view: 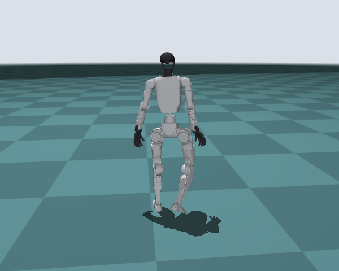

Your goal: Walk run

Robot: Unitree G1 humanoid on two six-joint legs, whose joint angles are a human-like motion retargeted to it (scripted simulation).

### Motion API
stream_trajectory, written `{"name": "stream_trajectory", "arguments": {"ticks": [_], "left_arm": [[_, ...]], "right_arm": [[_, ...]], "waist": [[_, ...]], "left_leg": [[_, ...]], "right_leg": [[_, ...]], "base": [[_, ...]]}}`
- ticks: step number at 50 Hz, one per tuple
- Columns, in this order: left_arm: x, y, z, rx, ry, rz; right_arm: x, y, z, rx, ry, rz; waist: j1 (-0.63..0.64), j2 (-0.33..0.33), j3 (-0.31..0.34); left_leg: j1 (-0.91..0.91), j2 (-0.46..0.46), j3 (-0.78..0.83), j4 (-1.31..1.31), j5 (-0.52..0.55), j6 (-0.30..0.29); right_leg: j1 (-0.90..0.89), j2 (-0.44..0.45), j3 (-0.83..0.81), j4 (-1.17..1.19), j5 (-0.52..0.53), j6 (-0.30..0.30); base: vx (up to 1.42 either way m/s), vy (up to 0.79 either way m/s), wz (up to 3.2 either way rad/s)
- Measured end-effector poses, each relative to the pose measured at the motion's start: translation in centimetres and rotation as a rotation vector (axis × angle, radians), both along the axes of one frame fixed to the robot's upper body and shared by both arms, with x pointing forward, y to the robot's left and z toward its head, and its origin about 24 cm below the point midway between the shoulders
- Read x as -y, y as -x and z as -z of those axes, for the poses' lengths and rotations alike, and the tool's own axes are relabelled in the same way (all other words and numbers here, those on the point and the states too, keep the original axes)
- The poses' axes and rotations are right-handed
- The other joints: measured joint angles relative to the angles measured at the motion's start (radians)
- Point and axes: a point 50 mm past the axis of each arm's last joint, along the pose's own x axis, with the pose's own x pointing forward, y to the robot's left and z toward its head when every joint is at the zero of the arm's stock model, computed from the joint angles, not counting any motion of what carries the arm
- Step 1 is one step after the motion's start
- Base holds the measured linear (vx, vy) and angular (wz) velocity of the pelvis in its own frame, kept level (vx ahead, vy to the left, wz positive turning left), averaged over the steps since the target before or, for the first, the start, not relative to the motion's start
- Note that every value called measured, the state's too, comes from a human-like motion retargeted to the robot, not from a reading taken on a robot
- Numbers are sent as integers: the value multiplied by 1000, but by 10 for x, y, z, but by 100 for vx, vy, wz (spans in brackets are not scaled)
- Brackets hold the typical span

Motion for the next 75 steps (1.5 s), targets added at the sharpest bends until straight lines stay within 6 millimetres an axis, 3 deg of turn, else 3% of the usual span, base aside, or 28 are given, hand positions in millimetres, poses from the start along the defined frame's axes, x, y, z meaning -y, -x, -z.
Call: {"name": "stream_trajectory", "arguments": {"ticks": [5,7,10,12,13,15,18,20,24,29,32,35,37,39,43,45,47,52,55,57,62,65,68,71,75], "left_arm": [[-19,-18,-9,-65,-75,193],[-21,-27,-11,-54,-88,251],[-19,-36,-12,-3,-92,276],[-9,-39,-9,55,-61,251],[0,-41,-6,83,-35,226],[20,-34,2,96,27,153],[50,-12,13,74,141,48],[58,-6,14,69,167,83],[49,-11,11,120,3,333],[40,-10,8,169,-112,534],[40,-5,7,178,-124,580],[41,0,8,181,-138,568],[42,0,9,165,-128,543],[41,0,10,128,-106,517],[33,0,9,23,-72,493],[24,-7,7,-28,-67,499],[14,-15,3,-64,-70,521],[-7,-32,-7,-61,-137,534],[-10,-29,-7,-24,-178,441],[-4,-18,-3,-13,-162,337],[21,16,9,-66,-10,52],[35,32,13,-125,63,-31],[45,41,15,-194,104,-11],[51,40,16,-227,119,88],[60,27,18,-68,113,137]], "right_arm": [[-9,8,4,-69,-102,94],[-9,15,4,-90,-93,107],[-13,24,5,-134,-79,85],[-14,21,5,-163,-76,64],[-12,15,5,-167,-70,55],[-9,7,4,-172,-54,39],[-5,-8,3,-134,-22,-5],[-3,-20,2,-88,-8,-7],[-9,-40,0,34,-1,2],[-10,-62,-7,200,40,-112],[-5,-64,-8,195,45,-184],[2,-59,-8,150,55,-217],[5,-58,-7,107,59,-170],[6,-55,-5,56,52,-67],[2,-49,-2,-1,-10,153],[0,-50,-1,13,-51,215],[1,-47,-1,20,-63,228],[8,-20,1,-56,-1,199],[5,-4,2,-125,3,186],[0,4,3,-162,-24,182],[-1,14,4,-245,-54,66],[2,23,3,-291,-18,-53],[6,36,1,-327,49,-119],[6,49,-1,-369,59,-60],[1,48,1,-353,-2,95]], "waist": [[-52,-36,-7],[-44,-54,-10],[14,-60,-27],[27,-63,-12],[23,-66,2],[-1,-43,1],[-47,-28,-5],[-78,-49,-4],[-74,-67,-10],[-60,-48,10],[-31,-32,23],[4,-24,41],[17,-28,50],[-7,-34,50],[-127,-45,40],[-147,-71,38],[-152,-89,33],[-90,-98,-11],[-21,-101,-31],[-3,-85,-36],[-33,-33,-40],[-46,-7,-44],[-60,8,-47],[-52,19,-49],[-98,39,-20]], "left_leg": [[104,-59,109,-71,-33,-3],[162,-88,166,-98,-54,-13],[259,-103,284,-143,-90,-47],[328,-132,325,-162,-109,-72],[350,-149,337,-161,-116,-82],[360,-140,359,-118,-124,-105],[345,-108,417,46,-28,-146],[298,-90,395,217,51,-132],[158,-44,274,436,17,-169],[50,-19,33,318,-33,-167],[29,-66,-262,176,-50,-147],[49,-119,-582,86,-12,-207],[54,-117,-610,74,-16,-226],[73,-96,-536,73,-66,-218],[127,-108,-393,11,-118,-52],[127,-102,-299,5,-130,-46],[133,-92,-206,-7,-134,-48],[170,-75,42,-78,-142,-26],[209,-71,227,-119,-147,-32],[239,-60,312,-138,-146,-45],[307,-55,433,-178,-143,-74],[346,-59,500,-201,-142,-100],[393,-72,563,-219,-139,-138],[425,-75,631,-219,-130,-173],[435,-42,658,-150,-110,-204]], "right_leg": [[-40,-40,-232,-303,-26,-4],[-6,-36,-375,-448,-7,-73],[91,44,-604,-571,-85,-188],[112,72,-524,-611,-78,-201],[72,59,-375,-567,-76,-191],[86,21,-396,-543,-74,-170],[133,27,-357,-611,-60,-177],[143,-6,-297,-636,-46,-166],[133,-27,-211,-654,-30,-155],[101,26,-4,-667,3,-151],[82,78,155,-665,22,-138],[54,134,330,-641,43,-116],[16,170,445,-610,56,-94],[-16,200,529,-597,74,-67],[-50,213,597,-637,109,12],[-81,207,643,-661,124,69],[-103,185,615,-681,123,83],[-137,44,41,-661,-17,-5],[-81,-2,-290,-622,-86,-34],[-46,-3,-364,-575,-97,-53],[-29,52,-169,-447,-133,-35],[39,93,-171,-478,-159,-45],[120,132,-217,-569,-210,-77],[110,134,-161,-552,-208,-80],[102,126,-135,-511,-232,-101]], "base": [[29,-6,-89],[36,-4,-133],[42,-5,-183],[31,3,-108],[25,8,-67],[30,8,-68],[37,9,-123],[25,7,-120],[23,3,-162],[11,11,-242],[12,16,-284],[10,19,-310],[2,15,-300],[-6,9,-235],[-20,6,-165],[-33,2,-232],[-28,-4,-247],[-21,-9,-262],[-24,-9,-304],[-14,-8,-254],[0,-13,-185],[10,-20,-138],[24,-26,-94],[23,-16,-78],[13,-18,-31]]}}
